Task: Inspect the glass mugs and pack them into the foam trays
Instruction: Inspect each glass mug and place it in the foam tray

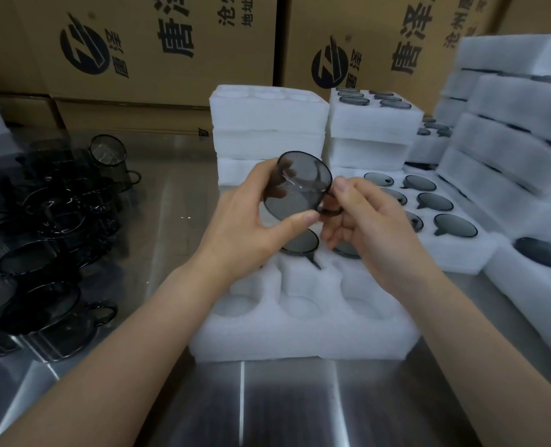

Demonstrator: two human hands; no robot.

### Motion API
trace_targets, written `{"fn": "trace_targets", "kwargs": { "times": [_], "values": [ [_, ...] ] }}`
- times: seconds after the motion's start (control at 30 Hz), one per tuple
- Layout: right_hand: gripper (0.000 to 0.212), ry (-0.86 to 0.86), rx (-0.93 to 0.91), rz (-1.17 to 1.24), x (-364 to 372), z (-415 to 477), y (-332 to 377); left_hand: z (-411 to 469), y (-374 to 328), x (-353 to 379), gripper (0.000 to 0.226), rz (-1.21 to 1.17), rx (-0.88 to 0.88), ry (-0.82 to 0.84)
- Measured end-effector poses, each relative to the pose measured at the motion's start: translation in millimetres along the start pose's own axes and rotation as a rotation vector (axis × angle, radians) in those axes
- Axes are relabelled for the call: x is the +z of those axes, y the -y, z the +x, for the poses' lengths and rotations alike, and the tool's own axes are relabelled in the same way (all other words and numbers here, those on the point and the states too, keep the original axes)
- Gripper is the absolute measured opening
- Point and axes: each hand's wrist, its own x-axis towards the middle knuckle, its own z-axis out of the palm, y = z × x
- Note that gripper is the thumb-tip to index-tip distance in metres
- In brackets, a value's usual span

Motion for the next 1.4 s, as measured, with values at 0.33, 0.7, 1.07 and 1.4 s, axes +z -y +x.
{"fn": "trace_targets", "kwargs": {
  "times": [0.33,0.7,1.07,1.4],
  "values": [
    [0.031,0.221,0.057,0.202,0.1,-3.1,2.1,-1.0,-2.7,-1.6,0.061,-0.05,-0.019,0.054],
    [0.03,0.328,-0.042,0.269,-1.6,-6.4,2.7,-0.5,-7.0,-2.1,0.056,-0.104,-0.122,0.022],
    [0.013,0.152,-0.279,-0.058,2.3,-11.5,8.1,1.1,-8.8,-1.7,0.067,-0.114,-0.236,0.121],
    [0.036,0.156,-0.157,0.123,-0.6,-4.3,0.6,0.8,-10.4,1.0,0.066,-0.199,-0.192,0.191]
  ]
}}
